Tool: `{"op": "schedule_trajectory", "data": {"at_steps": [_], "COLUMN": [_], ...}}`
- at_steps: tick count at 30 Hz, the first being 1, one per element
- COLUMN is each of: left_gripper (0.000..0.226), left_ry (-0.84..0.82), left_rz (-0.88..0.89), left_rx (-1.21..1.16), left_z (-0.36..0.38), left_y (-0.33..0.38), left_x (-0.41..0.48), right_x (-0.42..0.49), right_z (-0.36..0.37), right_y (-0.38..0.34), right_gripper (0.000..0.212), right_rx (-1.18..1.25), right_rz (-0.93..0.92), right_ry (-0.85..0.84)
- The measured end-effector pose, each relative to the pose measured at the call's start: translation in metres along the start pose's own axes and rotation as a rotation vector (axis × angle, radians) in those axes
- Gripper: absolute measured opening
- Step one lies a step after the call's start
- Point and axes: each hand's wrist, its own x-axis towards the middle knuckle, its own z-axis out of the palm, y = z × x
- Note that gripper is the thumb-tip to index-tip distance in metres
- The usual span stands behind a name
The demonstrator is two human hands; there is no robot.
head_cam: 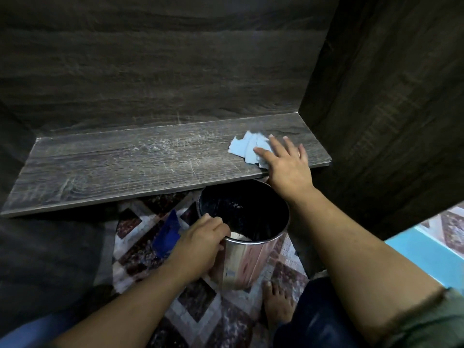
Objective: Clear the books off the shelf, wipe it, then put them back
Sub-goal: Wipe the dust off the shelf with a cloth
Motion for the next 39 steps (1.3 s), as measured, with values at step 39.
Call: {"op": "schedule_trajectory", "data": {"at_steps": [39], "left_gripper": [0.044], "left_ry": [0.405], "left_rz": [-0.05], "left_rx": [0.382], "left_z": [-0.199], "left_y": [0.048], "left_x": [0.059], "right_x": [-0.032], "right_z": [-0.144], "right_y": [0.016], "right_gripper": [0.043], "right_rx": [0.132], "right_rz": [-0.149], "right_ry": [0.593]}}
